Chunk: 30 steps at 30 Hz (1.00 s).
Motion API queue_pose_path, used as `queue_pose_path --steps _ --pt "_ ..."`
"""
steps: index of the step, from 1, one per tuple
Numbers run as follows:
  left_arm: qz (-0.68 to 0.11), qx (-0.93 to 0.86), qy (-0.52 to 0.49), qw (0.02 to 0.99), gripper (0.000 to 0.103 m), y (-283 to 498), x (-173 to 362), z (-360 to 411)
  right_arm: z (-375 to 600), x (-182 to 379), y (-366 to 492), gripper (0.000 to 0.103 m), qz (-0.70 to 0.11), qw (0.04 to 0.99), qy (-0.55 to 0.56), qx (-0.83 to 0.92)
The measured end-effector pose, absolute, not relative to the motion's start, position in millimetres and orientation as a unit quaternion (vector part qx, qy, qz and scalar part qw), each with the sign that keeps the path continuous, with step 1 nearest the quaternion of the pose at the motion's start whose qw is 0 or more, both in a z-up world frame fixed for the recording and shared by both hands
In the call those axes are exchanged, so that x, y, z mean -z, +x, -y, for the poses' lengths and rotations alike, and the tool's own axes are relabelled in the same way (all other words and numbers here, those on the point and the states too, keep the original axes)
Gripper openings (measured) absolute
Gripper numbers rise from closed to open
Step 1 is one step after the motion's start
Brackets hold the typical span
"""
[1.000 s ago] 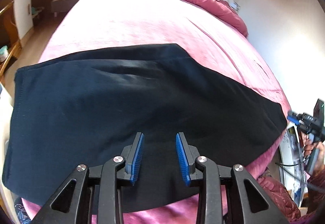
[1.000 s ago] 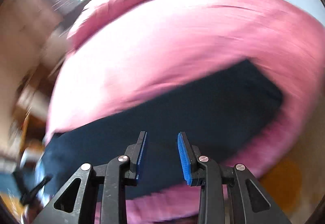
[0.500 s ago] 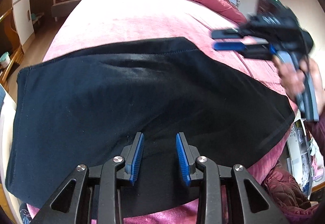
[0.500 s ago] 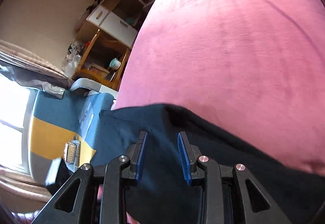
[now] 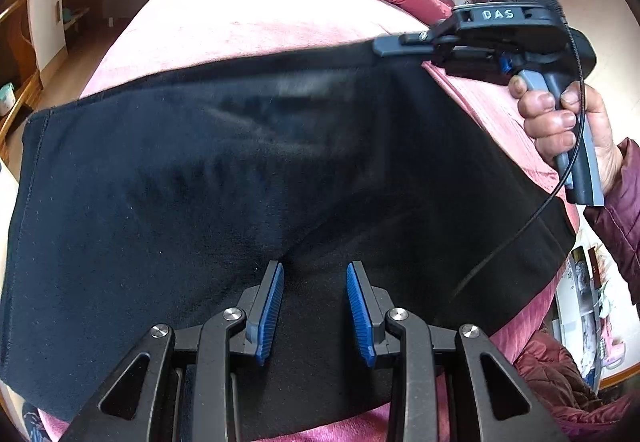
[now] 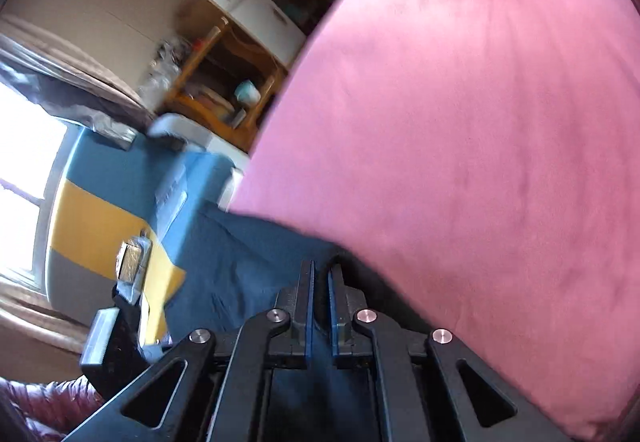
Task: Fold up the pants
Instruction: 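Carry the cuff toward the waistband with the right tool and lay it down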
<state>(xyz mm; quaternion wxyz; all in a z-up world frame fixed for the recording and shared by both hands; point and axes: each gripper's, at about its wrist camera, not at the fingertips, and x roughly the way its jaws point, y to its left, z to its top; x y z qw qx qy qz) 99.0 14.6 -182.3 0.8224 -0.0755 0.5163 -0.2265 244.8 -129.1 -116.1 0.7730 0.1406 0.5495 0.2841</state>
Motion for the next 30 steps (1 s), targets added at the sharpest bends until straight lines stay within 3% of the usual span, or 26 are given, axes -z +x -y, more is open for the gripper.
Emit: queue_pose_path --steps 5,9,13,19,24,26,30 --pt "-0.522 0.213 -0.092 0.821 0.033 106 190 -19 114 160 259 0.005 -0.592 0.766 0.086 -0.233" --pt "-0.523 0.212 -0.079 0.822 0.033 108 186 -14 126 156 259 0.005 -0.592 0.763 0.12 -0.232" --pt "-0.514 0.206 -0.077 0.829 0.033 108 178 -17 150 127 241 0.02 -0.558 0.786 0.147 -0.222" --pt "-0.507 0.185 -0.087 0.837 0.033 112 175 -30 162 102 189 0.02 -0.546 0.79 0.141 -0.242" --pt "-0.51 0.159 -0.078 0.842 0.033 116 178 -37 137 137 173 0.02 -0.582 0.787 0.067 -0.192" --pt "-0.511 0.15 -0.076 0.843 0.033 117 180 -37 129 148 180 0.008 -0.575 0.803 0.038 -0.151" --pt "-0.502 0.111 -0.06 0.855 0.034 117 178 -44 120 152 193 0.007 -0.553 0.824 0.063 -0.108"
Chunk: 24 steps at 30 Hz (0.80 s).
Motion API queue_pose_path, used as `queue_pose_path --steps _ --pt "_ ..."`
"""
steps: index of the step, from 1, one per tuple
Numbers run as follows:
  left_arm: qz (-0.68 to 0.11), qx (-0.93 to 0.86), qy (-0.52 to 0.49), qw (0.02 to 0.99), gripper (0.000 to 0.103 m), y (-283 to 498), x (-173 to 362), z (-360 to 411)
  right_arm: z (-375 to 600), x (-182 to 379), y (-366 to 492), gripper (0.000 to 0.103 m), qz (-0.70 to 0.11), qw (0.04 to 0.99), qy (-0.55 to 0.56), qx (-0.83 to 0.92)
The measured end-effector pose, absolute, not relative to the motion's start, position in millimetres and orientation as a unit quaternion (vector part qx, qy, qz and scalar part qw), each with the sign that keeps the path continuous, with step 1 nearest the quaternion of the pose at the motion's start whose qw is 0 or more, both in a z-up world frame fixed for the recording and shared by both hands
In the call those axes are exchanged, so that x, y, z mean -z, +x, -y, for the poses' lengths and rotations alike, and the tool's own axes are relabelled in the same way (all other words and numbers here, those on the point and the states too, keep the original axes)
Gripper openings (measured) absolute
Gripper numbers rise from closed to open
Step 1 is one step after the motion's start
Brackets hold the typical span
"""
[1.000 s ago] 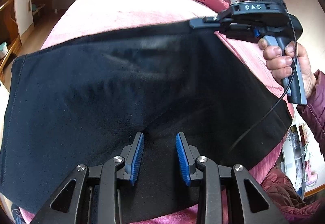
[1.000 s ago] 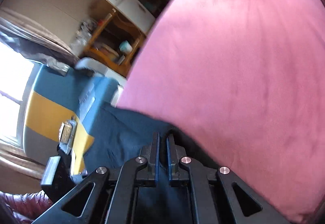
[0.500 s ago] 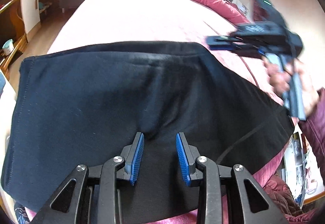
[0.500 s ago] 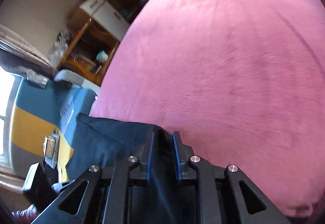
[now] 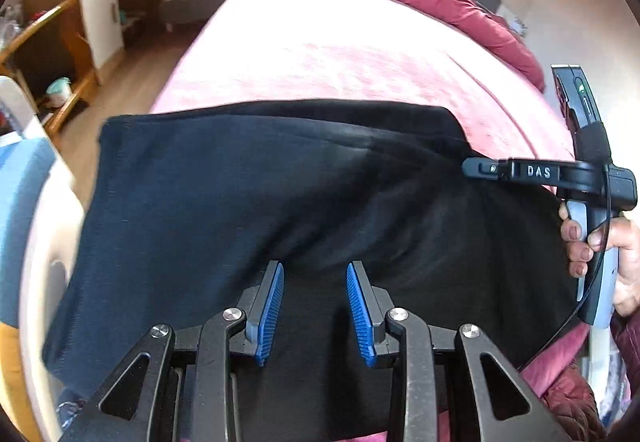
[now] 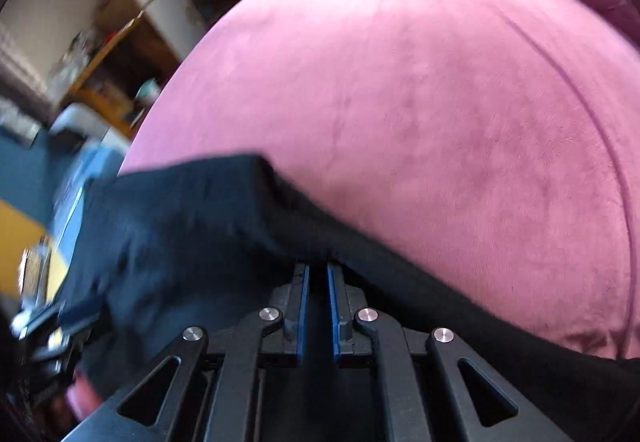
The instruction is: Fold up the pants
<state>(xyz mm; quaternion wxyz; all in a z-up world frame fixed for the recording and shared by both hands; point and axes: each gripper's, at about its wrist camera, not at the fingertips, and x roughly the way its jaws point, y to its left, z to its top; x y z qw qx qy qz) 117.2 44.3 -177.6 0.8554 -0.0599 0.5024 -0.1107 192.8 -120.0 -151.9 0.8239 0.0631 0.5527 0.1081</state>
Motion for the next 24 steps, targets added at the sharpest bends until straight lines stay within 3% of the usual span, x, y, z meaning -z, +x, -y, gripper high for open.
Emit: queue_pose_path --steps 6,9,11,13,19,24 --pt "-0.48 0.078 -0.049 0.872 0.036 105 158 -51 107 151 186 0.008 -0.539 0.835 0.058 -0.099" --pt "-0.464 0.072 -0.038 0.882 0.037 95 141 -53 113 146 178 0.015 -0.539 0.835 0.062 -0.098" --pt "-0.456 0.065 -0.029 0.887 0.037 94 133 -44 112 138 168 0.037 -0.531 0.839 0.068 -0.098" --pt "-0.452 0.062 -0.026 0.89 0.037 88 131 -47 111 131 154 0.049 -0.516 0.848 0.07 -0.097" --pt "-0.449 0.048 -0.02 0.892 0.037 86 125 -47 106 113 99 0.06 -0.486 0.864 0.074 -0.112" --pt "-0.447 0.041 -0.014 0.894 0.038 78 124 -50 107 119 58 0.06 -0.501 0.857 0.061 -0.106"
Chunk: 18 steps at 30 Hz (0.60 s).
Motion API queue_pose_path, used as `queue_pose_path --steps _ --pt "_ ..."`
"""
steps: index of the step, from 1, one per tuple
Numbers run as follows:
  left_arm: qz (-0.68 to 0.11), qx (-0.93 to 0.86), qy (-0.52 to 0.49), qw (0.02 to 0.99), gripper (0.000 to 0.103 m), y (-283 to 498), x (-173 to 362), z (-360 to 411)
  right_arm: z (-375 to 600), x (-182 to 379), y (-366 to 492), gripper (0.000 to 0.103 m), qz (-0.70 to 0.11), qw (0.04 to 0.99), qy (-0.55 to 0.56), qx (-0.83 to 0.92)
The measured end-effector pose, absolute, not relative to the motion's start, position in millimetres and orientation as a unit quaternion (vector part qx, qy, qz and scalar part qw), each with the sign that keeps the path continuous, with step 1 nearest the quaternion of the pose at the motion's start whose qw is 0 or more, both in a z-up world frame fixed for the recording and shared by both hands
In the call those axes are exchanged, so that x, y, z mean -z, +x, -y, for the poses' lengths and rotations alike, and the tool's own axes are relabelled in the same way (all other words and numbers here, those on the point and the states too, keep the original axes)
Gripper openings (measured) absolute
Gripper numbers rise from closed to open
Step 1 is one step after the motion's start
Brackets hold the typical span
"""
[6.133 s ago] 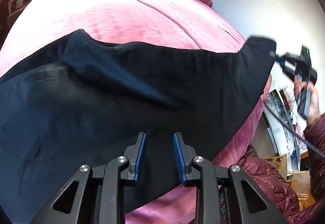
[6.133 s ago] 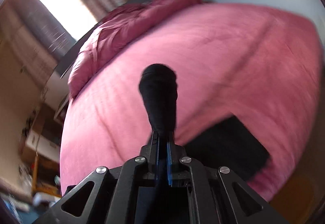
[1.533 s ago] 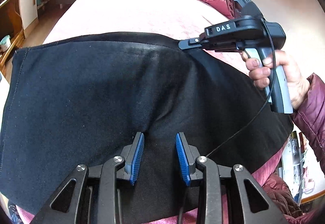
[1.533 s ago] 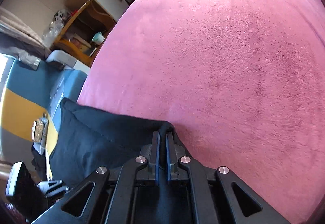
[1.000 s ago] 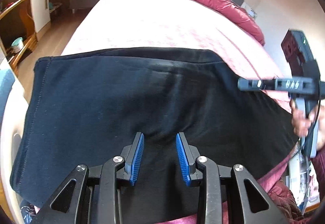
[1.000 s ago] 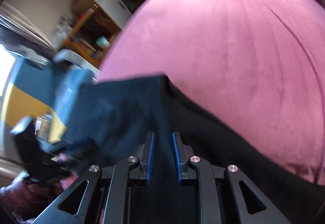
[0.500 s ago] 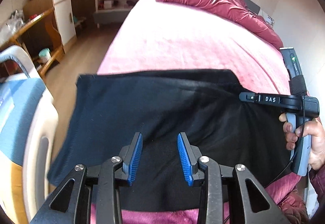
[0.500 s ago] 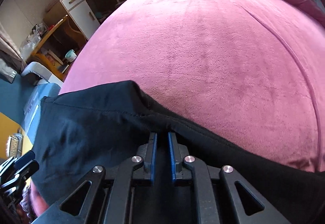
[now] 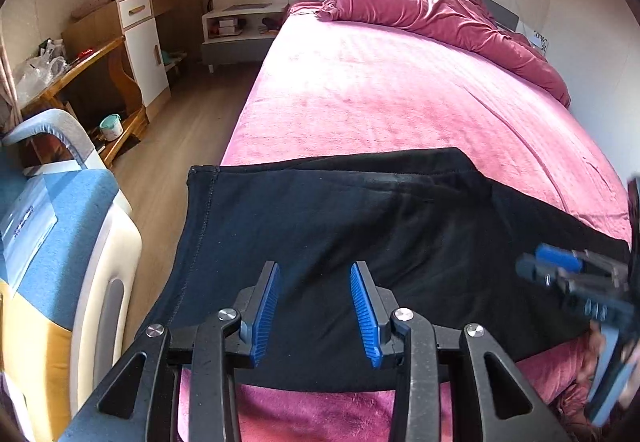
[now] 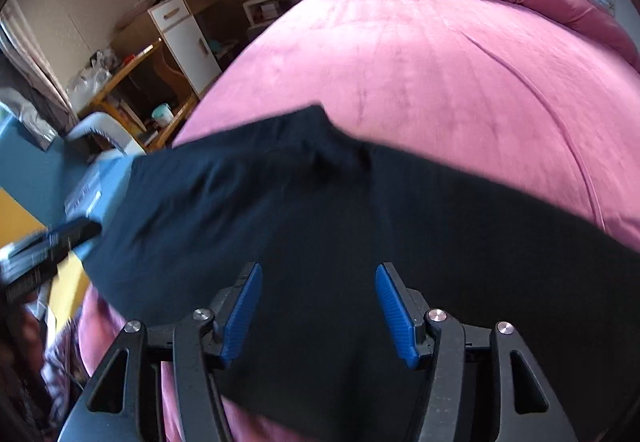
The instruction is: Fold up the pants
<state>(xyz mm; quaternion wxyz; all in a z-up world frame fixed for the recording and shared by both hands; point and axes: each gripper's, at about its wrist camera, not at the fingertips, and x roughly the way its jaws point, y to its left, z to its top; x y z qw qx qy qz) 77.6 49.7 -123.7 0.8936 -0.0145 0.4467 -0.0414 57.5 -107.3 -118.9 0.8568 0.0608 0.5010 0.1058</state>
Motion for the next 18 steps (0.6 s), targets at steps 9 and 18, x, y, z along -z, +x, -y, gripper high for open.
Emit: queue_pose_path --steps 9,18 --pt "-0.472 0.02 -0.022 0.881 0.044 81 147 -62 106 143 31 0.063 -0.526 0.848 0.015 -0.057" --pt "-0.497 -0.004 -0.094 0.863 0.056 95 163 -114 125 161 35 0.078 -0.547 0.836 0.043 -0.021"
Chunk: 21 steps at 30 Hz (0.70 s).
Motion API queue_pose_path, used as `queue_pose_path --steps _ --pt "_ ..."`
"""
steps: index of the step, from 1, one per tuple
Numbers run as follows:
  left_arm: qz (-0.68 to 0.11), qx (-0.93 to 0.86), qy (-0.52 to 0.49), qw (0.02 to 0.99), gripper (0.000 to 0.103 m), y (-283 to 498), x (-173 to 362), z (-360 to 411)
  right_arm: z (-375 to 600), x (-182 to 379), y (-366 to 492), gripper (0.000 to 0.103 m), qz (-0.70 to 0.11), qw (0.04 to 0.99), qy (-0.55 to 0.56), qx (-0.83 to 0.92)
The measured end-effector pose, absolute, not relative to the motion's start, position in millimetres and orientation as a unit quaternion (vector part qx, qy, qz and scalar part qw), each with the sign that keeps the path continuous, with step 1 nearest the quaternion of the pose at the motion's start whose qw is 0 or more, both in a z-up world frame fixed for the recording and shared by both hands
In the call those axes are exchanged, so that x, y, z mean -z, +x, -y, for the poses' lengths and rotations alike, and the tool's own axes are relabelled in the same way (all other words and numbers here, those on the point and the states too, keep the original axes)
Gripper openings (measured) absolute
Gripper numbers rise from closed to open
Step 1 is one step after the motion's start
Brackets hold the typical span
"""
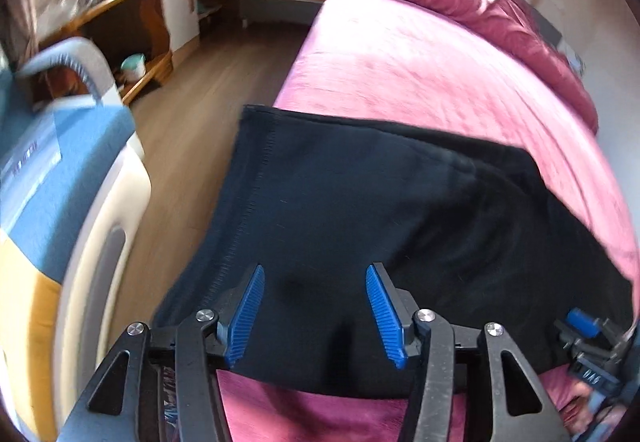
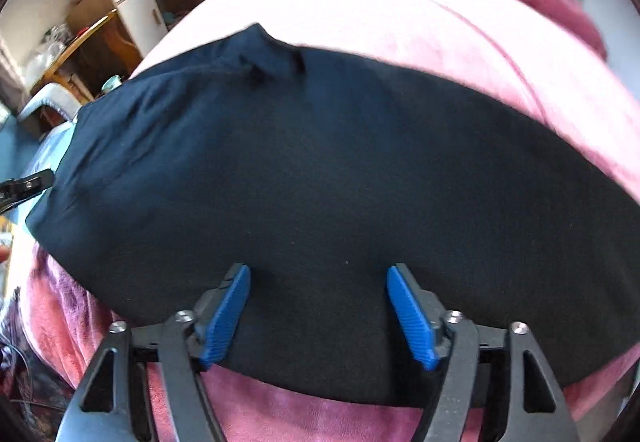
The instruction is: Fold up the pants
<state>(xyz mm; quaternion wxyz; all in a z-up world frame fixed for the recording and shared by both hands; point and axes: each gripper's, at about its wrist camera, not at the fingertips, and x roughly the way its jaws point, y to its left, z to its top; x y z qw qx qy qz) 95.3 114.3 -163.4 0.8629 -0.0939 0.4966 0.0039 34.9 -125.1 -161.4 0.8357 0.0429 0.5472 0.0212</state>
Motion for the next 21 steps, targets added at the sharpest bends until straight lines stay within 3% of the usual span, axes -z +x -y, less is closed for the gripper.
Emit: queue_pose_path --steps 1,5,14,16,21 --pt "-0.494 -0.007 -0.107 0.863 0.064 97 161 -124 129 163 35 0.08 -0.549 0.834 0.052 -0.022" --pt "-0.482 -0.008 -0.147 0.863 0.062 100 149 -160 136 170 42 0.095 -0.555 0.827 0.078 -0.042" --pt "-0.504 0.004 -0.177 0.845 0.045 92 142 -196 131 178 48 0.103 -0.555 0.828 0.062 -0.049" --pt "-0.511 0.008 -0.176 0.841 0.035 93 147 -193 127 178 48 0.103 -0.555 0.828 0.057 -0.049" --pt "-0.534 0.013 -0.105 0.839 0.029 99 173 -156 121 173 49 0.103 -0.555 0.829 0.055 -0.048"
